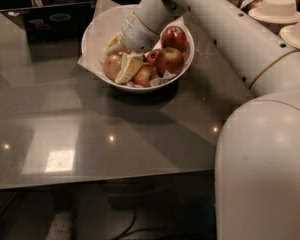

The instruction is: Pick apple from white bowl

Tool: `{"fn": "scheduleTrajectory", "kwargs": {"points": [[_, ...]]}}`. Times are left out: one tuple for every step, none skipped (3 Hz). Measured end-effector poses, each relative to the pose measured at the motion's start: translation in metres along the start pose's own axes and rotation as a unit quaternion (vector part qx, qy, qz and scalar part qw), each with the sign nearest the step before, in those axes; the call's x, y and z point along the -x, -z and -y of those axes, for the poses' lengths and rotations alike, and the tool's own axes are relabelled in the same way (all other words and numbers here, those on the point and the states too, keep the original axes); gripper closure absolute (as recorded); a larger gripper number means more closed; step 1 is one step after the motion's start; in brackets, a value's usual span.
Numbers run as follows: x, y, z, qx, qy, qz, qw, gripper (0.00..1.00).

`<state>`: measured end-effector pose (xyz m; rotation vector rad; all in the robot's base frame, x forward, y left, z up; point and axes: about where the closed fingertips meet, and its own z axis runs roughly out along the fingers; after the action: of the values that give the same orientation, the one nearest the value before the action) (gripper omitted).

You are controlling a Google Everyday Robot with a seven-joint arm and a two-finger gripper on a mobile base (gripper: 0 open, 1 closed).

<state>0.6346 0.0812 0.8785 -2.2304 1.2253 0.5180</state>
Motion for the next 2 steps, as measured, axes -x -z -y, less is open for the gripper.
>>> {"fn": "scheduleTrajectory", "kwargs": {"points": [[0.0000, 0.0000, 0.0000, 0.000, 0.000, 0.000, 1.0000, 0.74], [0.0001, 0.0000, 0.0000, 0.000, 0.000, 0.000, 1.0000, 0.97]]}}
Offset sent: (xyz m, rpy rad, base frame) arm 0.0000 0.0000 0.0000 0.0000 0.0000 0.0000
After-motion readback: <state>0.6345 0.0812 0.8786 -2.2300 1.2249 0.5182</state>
